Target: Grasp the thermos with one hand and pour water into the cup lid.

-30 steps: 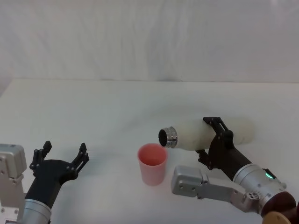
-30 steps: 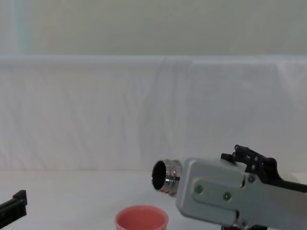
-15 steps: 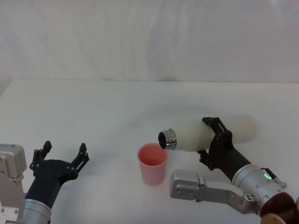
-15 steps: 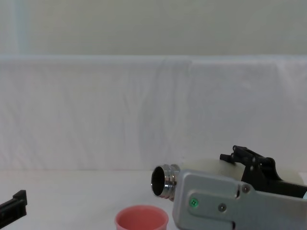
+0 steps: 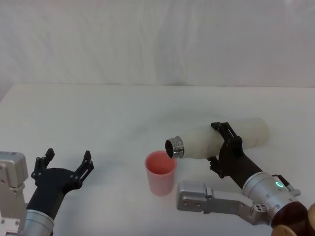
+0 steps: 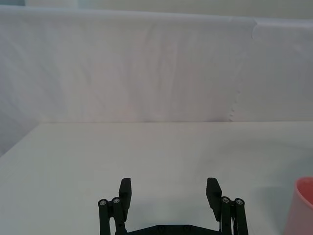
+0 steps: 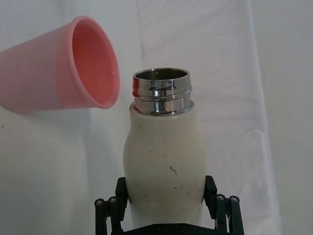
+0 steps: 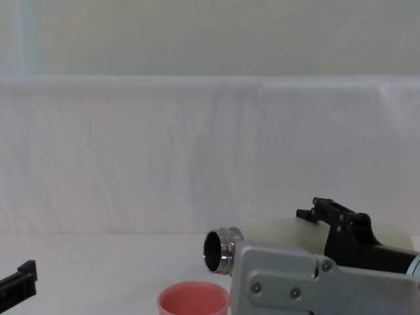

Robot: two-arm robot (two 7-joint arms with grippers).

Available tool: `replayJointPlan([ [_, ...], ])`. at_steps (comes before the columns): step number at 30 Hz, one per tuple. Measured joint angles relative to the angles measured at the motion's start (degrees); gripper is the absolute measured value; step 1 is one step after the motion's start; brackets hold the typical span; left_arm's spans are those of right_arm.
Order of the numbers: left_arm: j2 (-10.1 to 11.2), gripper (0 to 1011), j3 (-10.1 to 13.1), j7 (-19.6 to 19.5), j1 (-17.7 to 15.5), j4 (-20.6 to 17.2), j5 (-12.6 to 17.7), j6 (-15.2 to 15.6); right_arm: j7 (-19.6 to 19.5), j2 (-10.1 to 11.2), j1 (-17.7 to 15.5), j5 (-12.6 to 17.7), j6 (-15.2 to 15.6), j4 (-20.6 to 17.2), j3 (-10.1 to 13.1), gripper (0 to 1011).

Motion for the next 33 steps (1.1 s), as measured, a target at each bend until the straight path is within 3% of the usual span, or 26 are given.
replayJointPlan([
  [33,0.0,1001,0.0,0.0,0.0,0.0,0.0,0.0,-0.2,0.4,1.3,-4.6,1.0,1.0,-1.8,956],
])
